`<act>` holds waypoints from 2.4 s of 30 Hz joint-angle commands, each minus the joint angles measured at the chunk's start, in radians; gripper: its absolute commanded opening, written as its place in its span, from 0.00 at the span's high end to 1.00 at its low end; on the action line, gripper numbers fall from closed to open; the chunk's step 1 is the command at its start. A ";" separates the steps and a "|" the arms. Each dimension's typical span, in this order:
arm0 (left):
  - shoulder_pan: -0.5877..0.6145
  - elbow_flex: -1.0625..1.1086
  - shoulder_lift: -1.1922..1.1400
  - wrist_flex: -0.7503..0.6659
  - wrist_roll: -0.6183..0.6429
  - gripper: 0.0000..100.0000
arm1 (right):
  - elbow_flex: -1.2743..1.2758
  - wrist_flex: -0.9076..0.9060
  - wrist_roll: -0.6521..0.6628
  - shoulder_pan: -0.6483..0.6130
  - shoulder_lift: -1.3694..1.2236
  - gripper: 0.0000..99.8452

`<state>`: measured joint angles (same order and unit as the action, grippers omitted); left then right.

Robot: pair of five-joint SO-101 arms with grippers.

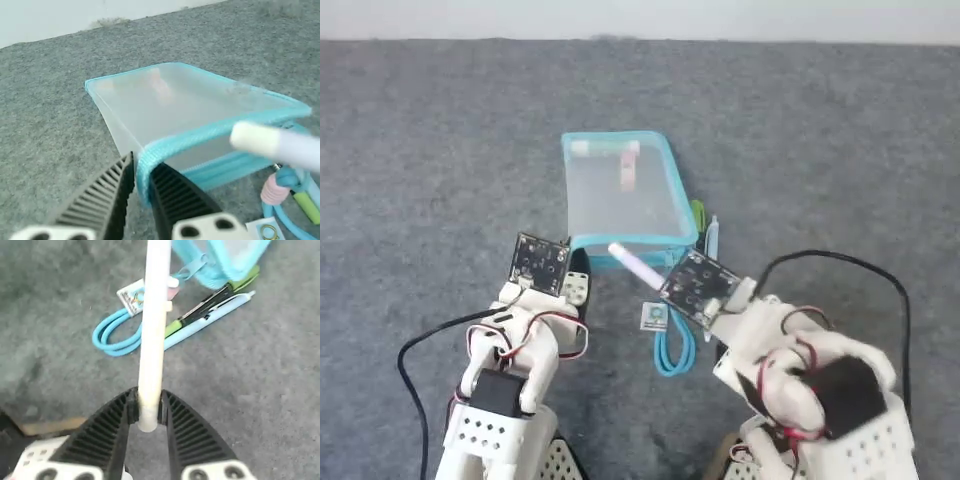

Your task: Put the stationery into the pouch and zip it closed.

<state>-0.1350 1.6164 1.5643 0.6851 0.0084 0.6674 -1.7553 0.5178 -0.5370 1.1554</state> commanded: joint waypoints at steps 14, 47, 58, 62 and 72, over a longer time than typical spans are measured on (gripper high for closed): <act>0.005 -0.015 0.012 -0.037 0.011 0.99 | -0.127 0.134 -0.199 -0.007 -0.412 0.99; 0.006 -0.015 0.012 -0.038 0.011 0.99 | -0.799 -0.016 -0.345 -0.113 -0.898 0.80; 0.221 -0.047 0.012 -0.064 0.117 0.99 | -0.124 0.432 -0.344 0.074 -0.826 0.80; 0.201 -0.045 0.012 -0.064 0.115 0.99 | -0.031 0.536 -0.423 0.073 -0.831 0.80; 0.203 -0.044 0.012 -0.063 0.115 0.99 | -0.028 0.677 -0.526 0.077 -1.056 0.80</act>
<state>0.0690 1.6164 1.5643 0.6575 0.1097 0.6460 -1.1185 0.0146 -0.4757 0.1181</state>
